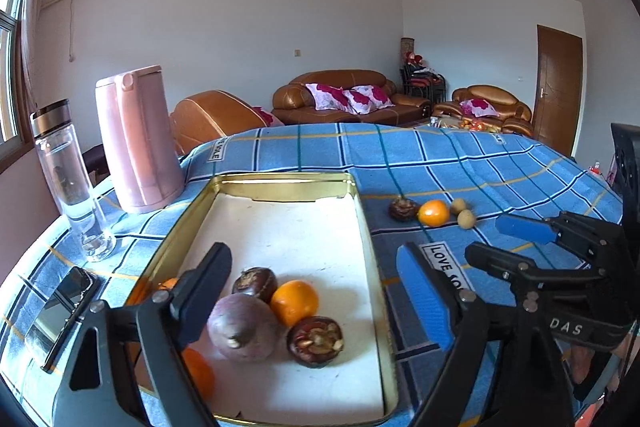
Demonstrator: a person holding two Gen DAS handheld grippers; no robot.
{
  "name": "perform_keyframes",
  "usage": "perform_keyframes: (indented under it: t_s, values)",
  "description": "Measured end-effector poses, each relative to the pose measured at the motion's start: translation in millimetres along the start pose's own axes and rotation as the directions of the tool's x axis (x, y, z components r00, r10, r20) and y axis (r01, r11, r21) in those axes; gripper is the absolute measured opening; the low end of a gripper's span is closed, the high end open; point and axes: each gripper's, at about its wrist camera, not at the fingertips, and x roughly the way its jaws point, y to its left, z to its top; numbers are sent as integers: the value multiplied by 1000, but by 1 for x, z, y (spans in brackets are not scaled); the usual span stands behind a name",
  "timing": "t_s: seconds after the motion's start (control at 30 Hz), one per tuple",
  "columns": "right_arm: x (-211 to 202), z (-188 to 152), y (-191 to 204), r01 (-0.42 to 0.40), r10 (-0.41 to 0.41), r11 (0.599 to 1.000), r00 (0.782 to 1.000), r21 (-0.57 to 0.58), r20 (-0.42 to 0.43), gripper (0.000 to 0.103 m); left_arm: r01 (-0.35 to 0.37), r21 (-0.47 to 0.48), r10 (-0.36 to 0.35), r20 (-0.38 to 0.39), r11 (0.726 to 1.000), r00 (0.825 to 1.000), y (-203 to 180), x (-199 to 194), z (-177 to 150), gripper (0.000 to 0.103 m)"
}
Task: Organize fruits
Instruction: 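Open the left tool to drop the purple fruit in the tray while the right tool releases the mangosteen, then grasp a small tan round fruit with the right tool while the left tool approaches an orange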
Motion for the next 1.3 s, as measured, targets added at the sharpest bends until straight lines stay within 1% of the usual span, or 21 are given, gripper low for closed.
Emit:
perform_keyframes:
  t_s: [0.13,0.2,0.3,0.33,0.43,0.5,0.63,0.67,0.73,0.77,0.87,0.97,1.07,1.17,1.2,1.23,1.27,1.3]
  values:
    - [-1,2,-34,88,-87,995,996,48,-15,54,44,7,-44,1,999,999,-21,9,10,89]
    - [4,5,-49,138,-136,989,990,60,-39,54,68,3,-68,-6,998,998,-32,17,15,89]
    - [18,9,-66,180,-175,982,981,62,-83,54,104,7,-103,-30,995,994,-48,32,20,90]
    - [25,11,-71,189,-182,980,978,64,-101,54,104,10,-104,-47,995,993,-54,39,22,90]
    - [42,14,-81,179,-166,981,976,81,-144,53,134,-2,-134,-73,991,988,-65,54,26,90]
    - [57,16,-83,173,-157,981,972,83,-175,50,109,17,-107,-78,994,991,-72,61,28,90]
    - [84,15,-88,167,-141,982,961,90,-239,47,106,6,-105,-87,994,991,-75,74,32,90]
    - [92,14,-90,168,-139,981,955,91,-263,46,102,4,-101,-86,995,991,-74,75,33,90]
    - [100,11,-95,147,-105,982,948,119,-301,39,99,-9,-99,-85,995,991,-74,78,34,95]
    - [101,11,-97,135,-90,982,949,134,-303,32,99,-11,-99,-81,995,992,-75,78,35,96]
    - [102,11,-100,119,-71,982,951,144,-301,32,90,2,-90,-87,996,992,-79,83,35,96]
    - [95,10,-104,105,-57,981,958,161,-280,31,97,16,-95,-93,995,991,-87,87,36,96]
    - [78,8,-110,141,-100,977,966,160,-239,31,97,46,-92,-104,994,990,-98,95,37,96]
    - [69,7,-122,190,-152,967,965,170,-214,31,101,58,-92,-134,993,987,-108,113,37,95]
    - [65,6,-128,198,-158,963,965,184,-208,31,104,61,-94,-152,993,984,-112,122,36,92]
    - [63,5,-133,199,-158,959,966,200,-203,31,111,62,-99,-172,992,980,-116,131,36,85]
    - [60,4,-139,201,-159,955,967,219,-197,31,124,63,-110,-194,990,975,-120,140,35,82]
    - [59,4,-142,202,-159,952,968,229,-194,32,133,65,-116,-223,989,968,-124,150,34,77]
